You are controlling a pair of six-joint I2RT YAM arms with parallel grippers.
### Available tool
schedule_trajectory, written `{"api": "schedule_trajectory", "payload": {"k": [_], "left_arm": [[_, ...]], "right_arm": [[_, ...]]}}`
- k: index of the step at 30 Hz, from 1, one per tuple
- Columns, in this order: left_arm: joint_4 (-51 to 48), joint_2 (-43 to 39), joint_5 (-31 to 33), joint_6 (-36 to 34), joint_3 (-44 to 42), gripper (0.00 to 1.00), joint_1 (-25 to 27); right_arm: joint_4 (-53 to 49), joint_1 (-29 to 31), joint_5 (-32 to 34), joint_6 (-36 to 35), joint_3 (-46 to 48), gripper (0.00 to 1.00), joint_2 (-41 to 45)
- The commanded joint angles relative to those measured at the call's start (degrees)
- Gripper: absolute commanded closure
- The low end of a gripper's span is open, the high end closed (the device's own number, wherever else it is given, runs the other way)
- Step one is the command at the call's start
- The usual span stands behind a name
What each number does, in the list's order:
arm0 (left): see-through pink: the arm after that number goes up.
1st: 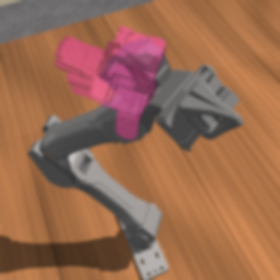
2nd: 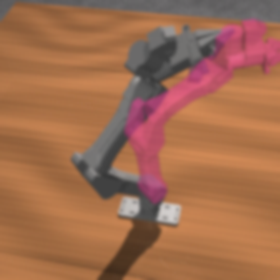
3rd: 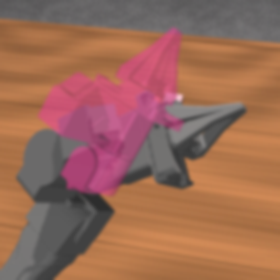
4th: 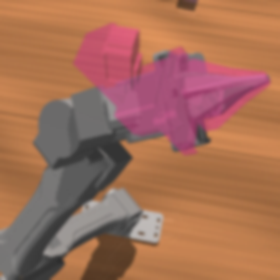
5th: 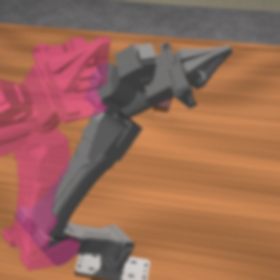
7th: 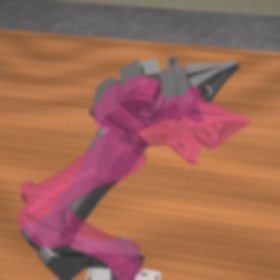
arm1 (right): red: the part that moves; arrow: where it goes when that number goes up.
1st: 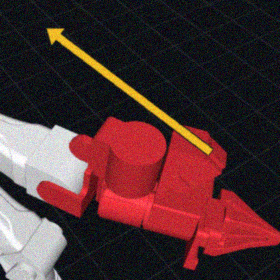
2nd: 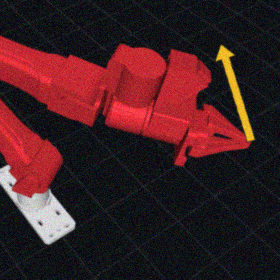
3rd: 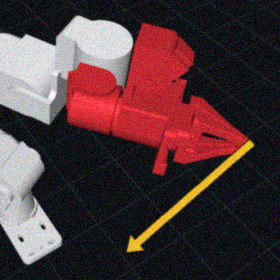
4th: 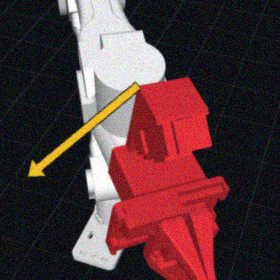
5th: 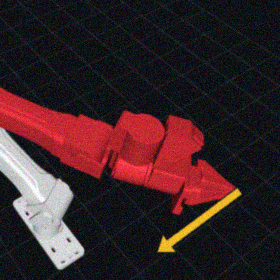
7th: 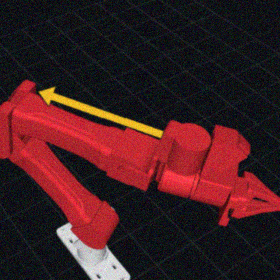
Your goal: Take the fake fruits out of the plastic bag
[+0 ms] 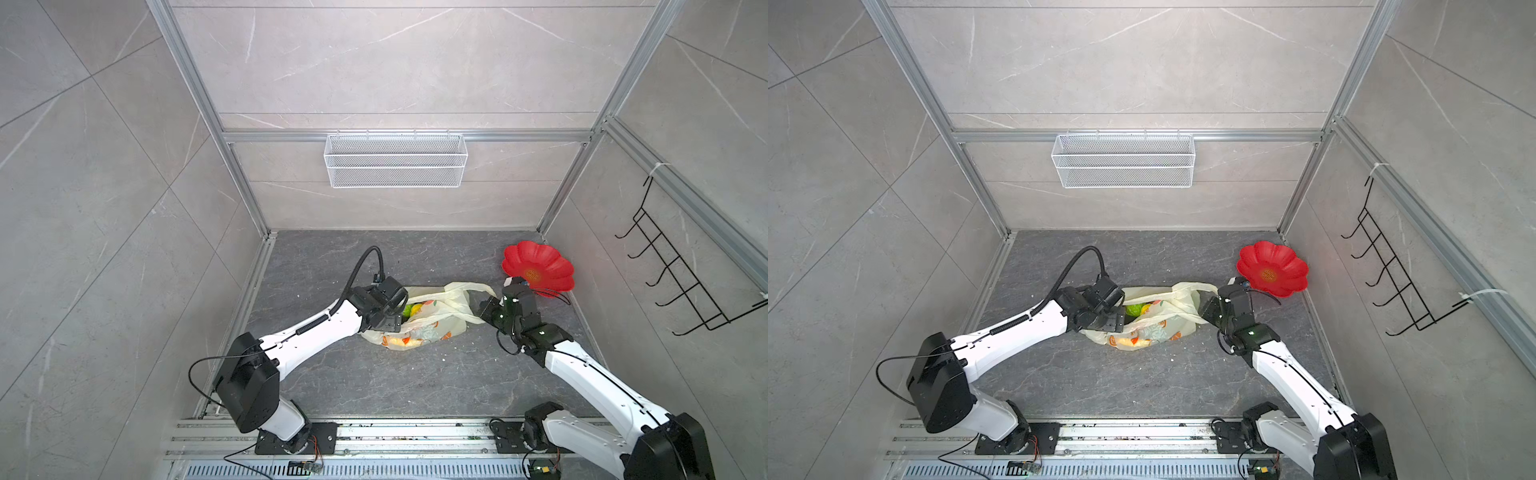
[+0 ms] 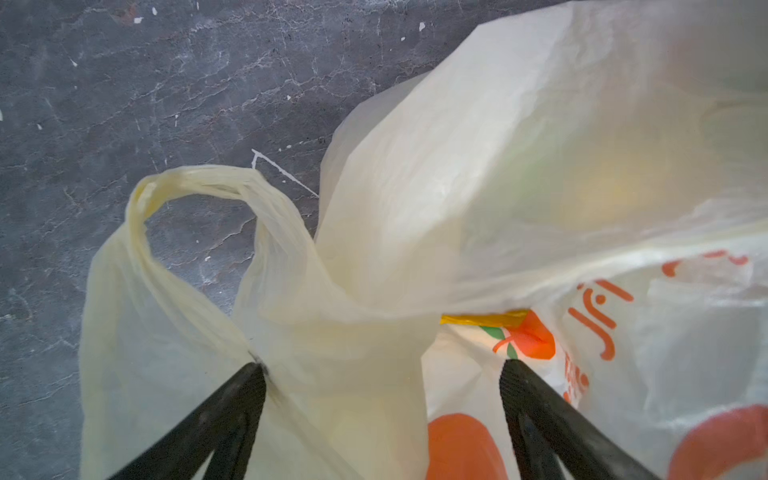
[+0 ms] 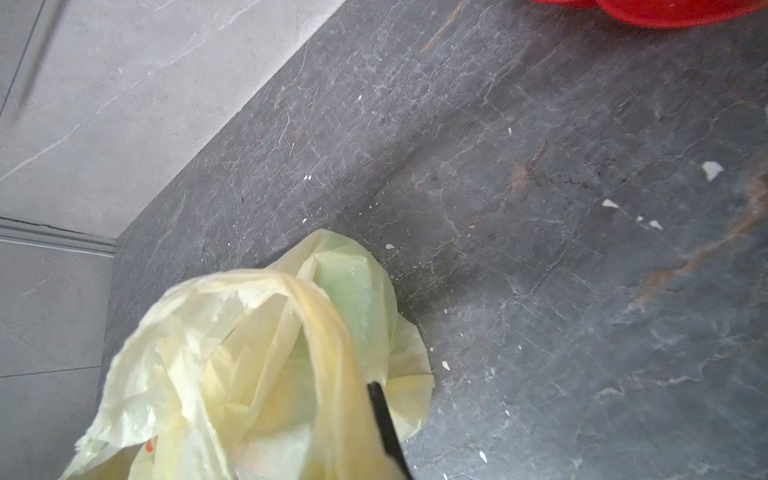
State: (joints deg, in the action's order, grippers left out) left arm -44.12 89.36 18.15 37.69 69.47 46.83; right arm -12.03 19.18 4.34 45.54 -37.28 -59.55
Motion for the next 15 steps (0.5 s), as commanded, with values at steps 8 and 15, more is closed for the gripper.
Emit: {"api": "schedule_trajectory", "payload": {"k": [8,15], "left_arm": [[4.3,3.5,1.0,3.0,-0.3,0.29,-4.7],[13.4,-4.9,-3.9,0.9,-9.4,0.72,-12.1]], "right_arm": [[-3.3,0.2,5.0,-0.6,1.2,1.0,1.5],[-1.5,-1.8,2.5,-0.5,-1.8,1.0,-3.3]]}}
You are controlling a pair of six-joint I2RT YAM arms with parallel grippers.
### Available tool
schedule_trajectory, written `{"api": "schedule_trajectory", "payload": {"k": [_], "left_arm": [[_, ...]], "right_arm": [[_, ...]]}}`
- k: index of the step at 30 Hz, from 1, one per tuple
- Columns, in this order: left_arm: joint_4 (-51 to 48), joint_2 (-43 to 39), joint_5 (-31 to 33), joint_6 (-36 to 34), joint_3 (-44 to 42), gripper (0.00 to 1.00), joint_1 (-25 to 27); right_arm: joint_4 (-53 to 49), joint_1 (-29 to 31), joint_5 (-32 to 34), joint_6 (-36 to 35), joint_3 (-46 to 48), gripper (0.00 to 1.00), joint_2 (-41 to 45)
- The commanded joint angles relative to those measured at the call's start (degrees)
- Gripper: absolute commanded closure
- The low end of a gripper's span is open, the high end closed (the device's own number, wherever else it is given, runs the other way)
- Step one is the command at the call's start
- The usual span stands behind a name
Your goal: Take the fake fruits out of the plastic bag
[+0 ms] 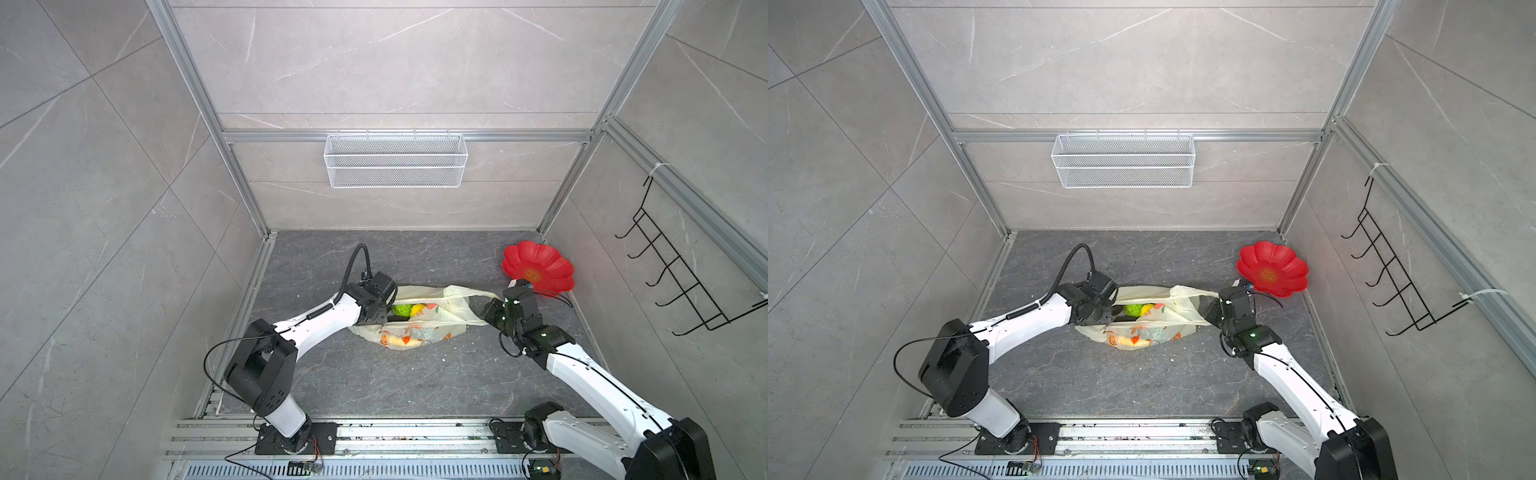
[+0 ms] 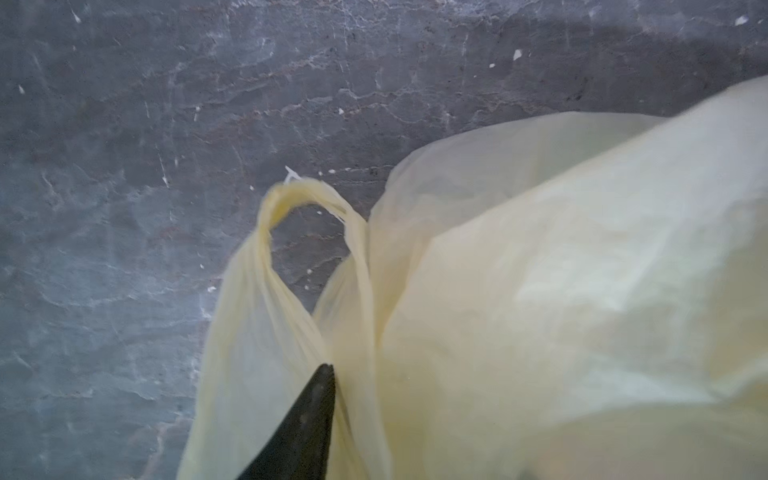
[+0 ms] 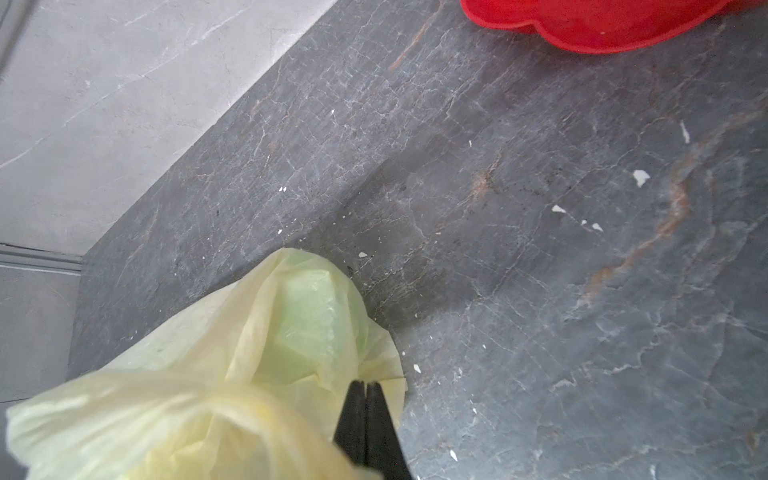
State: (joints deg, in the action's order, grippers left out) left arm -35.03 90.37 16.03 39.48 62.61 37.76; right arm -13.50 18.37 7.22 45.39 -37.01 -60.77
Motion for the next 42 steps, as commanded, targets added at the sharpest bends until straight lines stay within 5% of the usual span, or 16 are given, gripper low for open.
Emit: {"api": "schedule_trajectory", "payload": {"k": [1,6,16,21,25,33,42], "left_arm": [[6.2,-7.8,-3.4,-1.0,-4.6,0.77,-5.3],[13.2,-15.2,-11.7,0.0,-11.4,0.93,-15.1],[16.7,-17.0,-14.4,-4.7,-9.9,1.0,-11.4],[16.3,-17.5,-12.1,-6.5,-9.2,1.0,-9.3],[15.1,-18.1,-8.5,-8.1,-8.3,1.0,-7.3],[15.3,-19.2,-4.0,-8.3,-8.3,1.0,-4.3],[15.3,-19.4,-1.4,-8.5,-7.8,1.0,-2.1]], "right_arm": [[0.7,-1.4,-1.2,-0.2,-2.8,1.0,-3.1],[3.2,-2.3,-6.0,0.5,-7.5,1.0,-8.6],[-1.4,2.3,-5.8,-5.2,-15.8,0.98,-14.6],[-8.8,2.4,0.7,-8.9,-17.3,0.49,-11.4],[-16.4,2.4,6.5,-11.7,-19.5,0.28,-7.9],[-30.9,13.0,20.7,-12.8,-29.3,0.18,-3.1],[-35.1,27.8,23.1,-9.0,-39.9,0.11,-18.8]]}}
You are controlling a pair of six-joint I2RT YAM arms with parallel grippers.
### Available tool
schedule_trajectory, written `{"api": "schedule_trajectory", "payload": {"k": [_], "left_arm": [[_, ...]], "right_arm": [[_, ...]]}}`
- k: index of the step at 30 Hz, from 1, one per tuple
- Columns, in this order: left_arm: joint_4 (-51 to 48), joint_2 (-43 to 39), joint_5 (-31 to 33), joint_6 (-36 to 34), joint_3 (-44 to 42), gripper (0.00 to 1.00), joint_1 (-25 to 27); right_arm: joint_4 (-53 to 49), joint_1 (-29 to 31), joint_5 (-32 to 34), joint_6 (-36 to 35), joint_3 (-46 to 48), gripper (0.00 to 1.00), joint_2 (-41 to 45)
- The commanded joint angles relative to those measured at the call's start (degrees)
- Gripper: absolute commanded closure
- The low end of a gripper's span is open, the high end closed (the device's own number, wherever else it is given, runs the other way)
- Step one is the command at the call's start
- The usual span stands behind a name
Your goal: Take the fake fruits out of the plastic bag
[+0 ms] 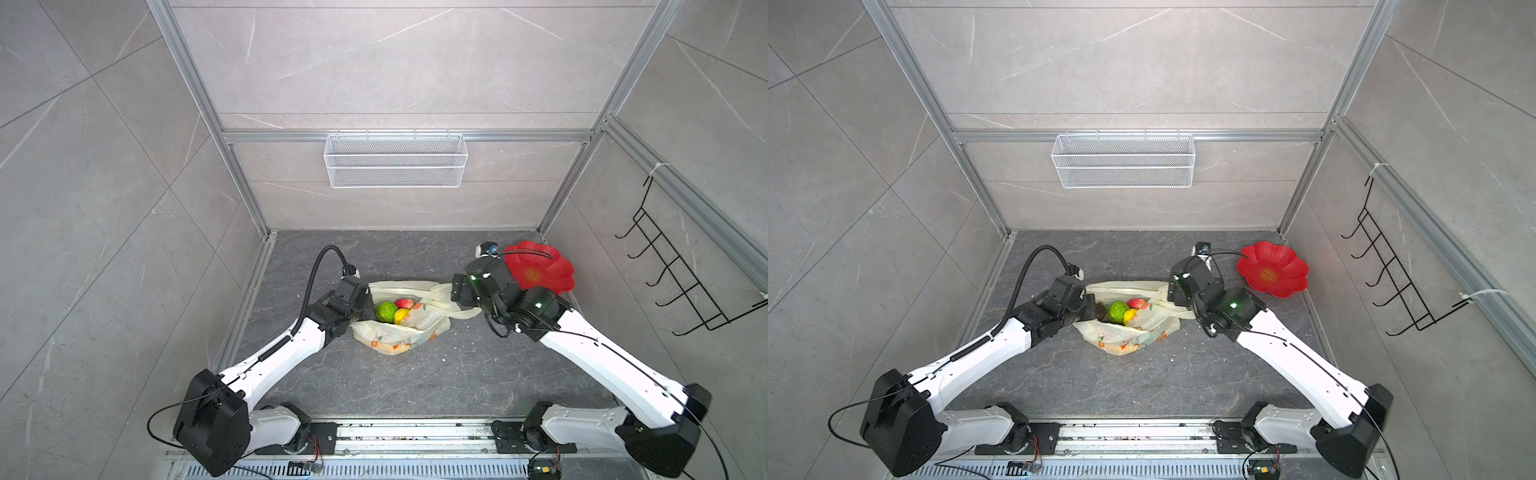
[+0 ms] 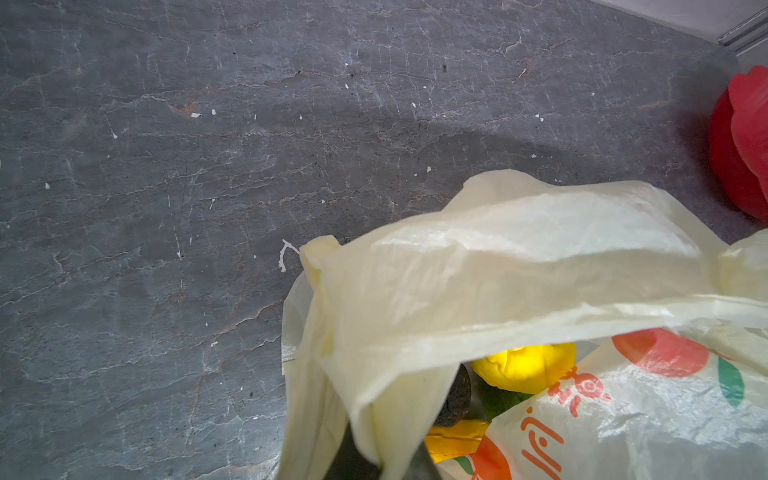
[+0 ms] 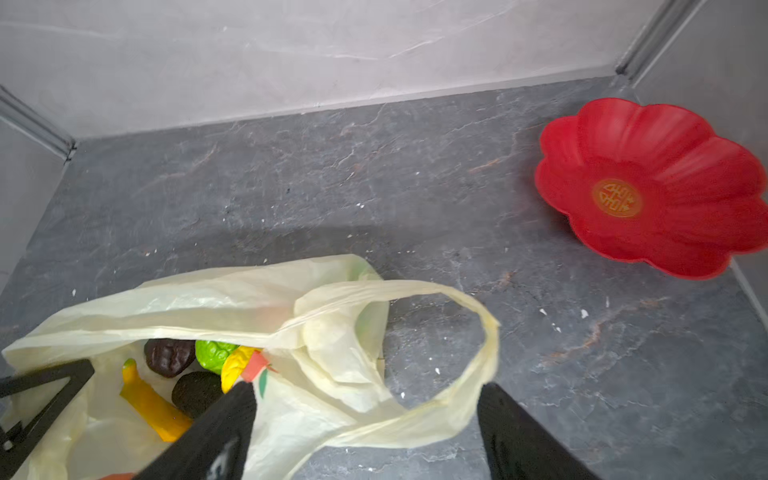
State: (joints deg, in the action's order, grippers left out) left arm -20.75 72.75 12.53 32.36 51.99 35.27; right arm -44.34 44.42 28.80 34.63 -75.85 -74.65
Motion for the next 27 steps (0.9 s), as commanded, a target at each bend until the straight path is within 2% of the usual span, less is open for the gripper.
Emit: {"api": "schedule_trajectory", "payload": {"k": [1,4,11,17,22,24,27], "left_arm": [[1.0,-1.8,2.2,-1.3,2.8,1.0,0.5],[0.9,-2.2,2.2,-1.2,2.7,1.0,0.8],[1.4,-3.2,2.1,-0.6,1.8,1.0,1.5],[2.9,-4.4,1.9,0.6,0.2,1.0,2.6],[3.8,-5.2,1.8,1.1,-1.4,1.0,2.8],[3.8,-5.2,2.1,1.3,-1.9,1.0,2.8],[2.8,-5.2,4.3,1.5,-2.4,1.0,2.5]], "right_arm": [[-3.8,2.1,0.6,2.2,-1.3,0.11,-6.5],[-2.8,2.6,-2.4,3.6,-1.8,0.1,-11.3],[1.3,2.6,-4.4,6.9,-1.2,0.05,-18.0],[1.5,2.0,-2.6,9.1,-3.6,0.07,-25.5],[3.5,0.2,-4.2,8.1,-4.3,0.22,-29.3],[3.6,-0.1,-3.3,7.7,-4.5,0.33,-29.5],[4.8,-1.5,-2.6,7.1,-2.9,0.58,-27.7]]}}
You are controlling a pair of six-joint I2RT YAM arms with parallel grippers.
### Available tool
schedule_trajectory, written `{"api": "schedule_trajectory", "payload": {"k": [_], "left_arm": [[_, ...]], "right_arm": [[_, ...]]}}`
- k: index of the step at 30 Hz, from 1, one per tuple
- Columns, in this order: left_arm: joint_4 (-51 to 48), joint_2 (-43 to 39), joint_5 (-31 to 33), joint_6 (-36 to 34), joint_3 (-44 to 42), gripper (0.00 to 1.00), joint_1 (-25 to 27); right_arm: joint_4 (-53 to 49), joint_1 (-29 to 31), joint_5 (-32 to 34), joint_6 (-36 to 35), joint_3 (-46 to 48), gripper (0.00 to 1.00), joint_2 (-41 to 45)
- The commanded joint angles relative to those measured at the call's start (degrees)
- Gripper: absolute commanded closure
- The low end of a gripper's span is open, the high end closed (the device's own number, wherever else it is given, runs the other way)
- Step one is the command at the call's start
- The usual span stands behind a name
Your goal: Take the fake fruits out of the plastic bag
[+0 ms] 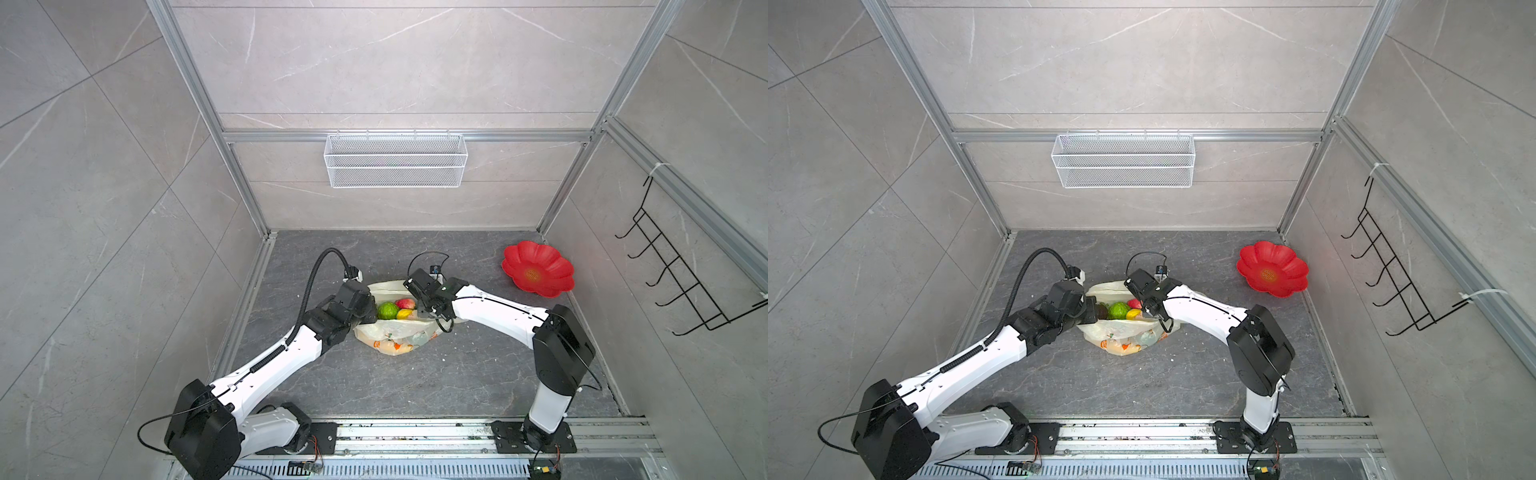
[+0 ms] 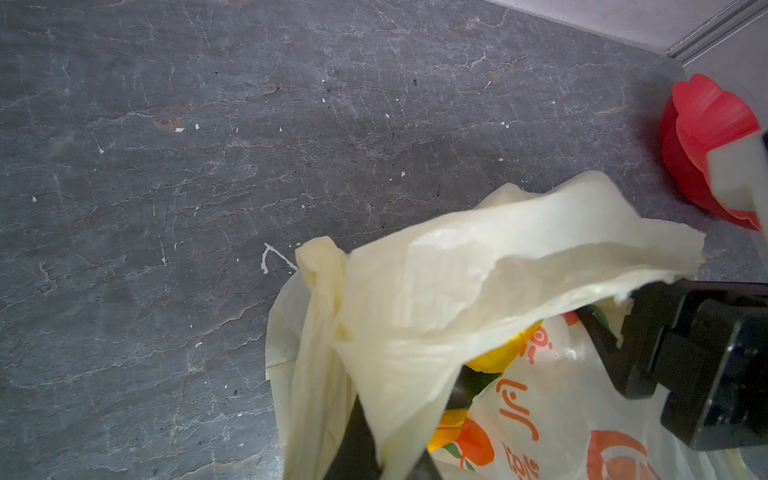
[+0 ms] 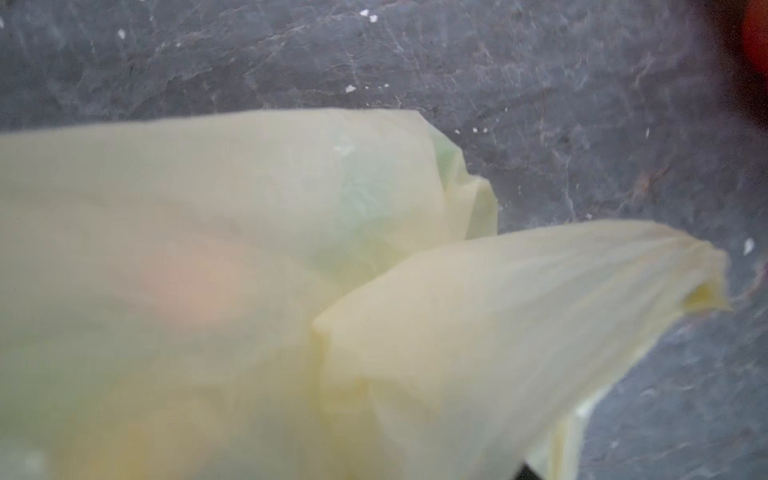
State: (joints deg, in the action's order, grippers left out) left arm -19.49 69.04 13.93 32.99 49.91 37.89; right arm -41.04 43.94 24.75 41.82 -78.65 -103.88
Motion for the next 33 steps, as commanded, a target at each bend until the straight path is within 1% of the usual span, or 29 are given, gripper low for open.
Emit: {"api": "schedule_trajectory", "payload": {"k": [1,2,3,5,6,9,11,15,18,20,21,23,25,26,28,30,32,33], "left_arm": [[1.2,-1.4,3.4,0.5,-0.3,1.0,-0.5],[0.6,-1.4,3.6,0.5,-0.4,1.0,-1.3],[0.0,-1.3,3.2,0.8,-0.3,1.0,-2.8],[0.3,-1.8,-0.2,1.3,-1.4,1.0,-7.4],[1.3,-2.3,-2.7,1.5,-2.2,1.0,-10.3],[3.9,-3.6,-9.1,1.8,-3.5,1.0,-17.7],[5.8,-3.0,-12.9,2.0,-3.1,1.0,-20.9],[8.4,1.0,-16.0,1.8,0.2,1.0,-21.6],[10.4,5.6,-19.9,2.5,3.9,1.0,-21.4],[9.8,9.1,-20.1,1.5,7.4,1.0,-20.4],[8.6,10.5,-19.5,0.7,9.1,1.0,-20.2],[7.2,12.0,-18.7,0.6,10.7,1.0,-21.4],[8.7,12.1,-22.1,2.6,8.8,1.0,-25.3],[10.8,11.8,-24.2,4.8,6.8,1.0,-28.1],[15.2,11.2,-26.8,8.1,3.4,1.0,-31.7],[16.5,11.9,-27.4,7.8,2.9,1.0,-32.0],[16.9,14.1,-29.4,6.8,3.9,1.0,-30.6],[16.4,14.9,-29.1,5.9,4.7,1.0,-29.4]], "right_arm": [[2.7,-2.0,1.1,-0.5,1.4,0.69,3.3],[4.7,-3.1,0.2,-1.1,3.5,0.8,5.5],[7.6,-4.4,-1.7,-1.9,6.0,0.87,8.0],[12.6,-7.8,-6.7,-3.5,10.4,0.98,13.4],[14.8,-9.9,-9.8,-4.2,12.4,1.0,16.1],[20.0,-14.6,-17.1,-6.0,16.2,1.0,22.6],[22.4,-16.6,-20.8,-6.4,18.0,1.0,25.6],[27.2,-18.1,-25.6,-4.7,20.4,1.0,28.3],[29.7,-18.0,-27.3,-2.6,21.3,1.0,27.1],[32.4,-18.0,-30.2,-1.0,22.1,1.0,25.2],[32.7,-18.0,-30.5,-0.7,22.3,1.0,24.6],[32.5,-18.3,-29.0,-0.9,23.3,1.0,25.0],[32.5,-20.4,-28.3,-1.3,25.3,1.0,27.1],[33.2,-22.2,-28.9,-1.0,26.7,1.0,28.2],[35.3,-26.2,-32.1,0.9,29.7,1.0,29.7],[37.9,-28.4,-36.0,3.2,31.9,1.0,29.4],[40.8,-28.2,-38.8,4.7,33.3,1.0,27.9],[42.4,-27.8,-39.9,5.8,34.0,1.0,27.1]]}}
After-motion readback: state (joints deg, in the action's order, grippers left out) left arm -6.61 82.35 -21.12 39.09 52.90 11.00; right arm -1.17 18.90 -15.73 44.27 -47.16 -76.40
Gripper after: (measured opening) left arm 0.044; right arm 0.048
